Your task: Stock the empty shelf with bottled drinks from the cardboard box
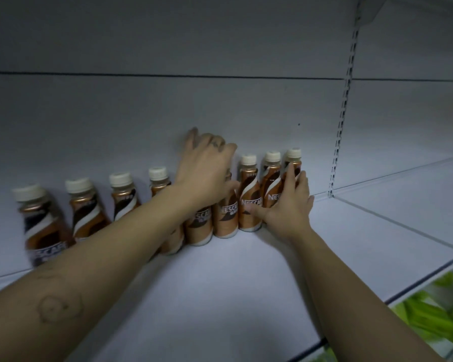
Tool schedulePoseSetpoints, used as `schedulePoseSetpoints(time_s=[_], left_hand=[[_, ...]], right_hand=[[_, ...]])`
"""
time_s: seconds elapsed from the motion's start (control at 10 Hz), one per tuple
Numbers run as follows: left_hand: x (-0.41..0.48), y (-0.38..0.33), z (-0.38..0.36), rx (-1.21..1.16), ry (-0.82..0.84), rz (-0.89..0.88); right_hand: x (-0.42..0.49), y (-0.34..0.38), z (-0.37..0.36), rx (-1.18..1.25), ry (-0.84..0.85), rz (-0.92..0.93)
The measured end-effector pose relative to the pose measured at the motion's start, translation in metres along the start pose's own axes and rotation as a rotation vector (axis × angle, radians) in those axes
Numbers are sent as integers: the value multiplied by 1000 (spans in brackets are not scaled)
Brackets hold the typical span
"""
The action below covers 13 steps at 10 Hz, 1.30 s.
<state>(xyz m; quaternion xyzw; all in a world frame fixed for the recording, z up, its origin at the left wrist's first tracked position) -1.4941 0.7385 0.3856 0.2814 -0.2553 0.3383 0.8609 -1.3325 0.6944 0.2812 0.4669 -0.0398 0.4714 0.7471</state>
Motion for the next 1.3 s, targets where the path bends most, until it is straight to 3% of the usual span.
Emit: schedulePoseSetpoints(time_s=[0.2,0.4,0.5,0.6,0.9,1.2,1.3], left_hand=[[-76,26,29,153,-20,45],[-140,-3,5,-35,304,17],[-153,-7,-10,-145,436,48],[-162,-7,-26,-202,582,62],[-162,-1,-35,-279,608,72],[-160,35,21,-306,299,109],[-162,50,46,-257,217,129]], right_hand=[[-17,53,11,-198,-201,282],[-34,73,-12,-294,-2,510],[-38,69,-20,-240,143,480],[-41,69,-27,-220,173,476],[-43,72,-33,-290,136,432],[-54,98,-10,-340,74,386],[-61,120,7,-376,132,447]])
Point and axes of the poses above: each hand's wrist, its own x-axis towards the middle knuckle, its own z-axis out of the back of the hand, y = z × x, the point moved 4 cm from there along x, towards the middle knuckle
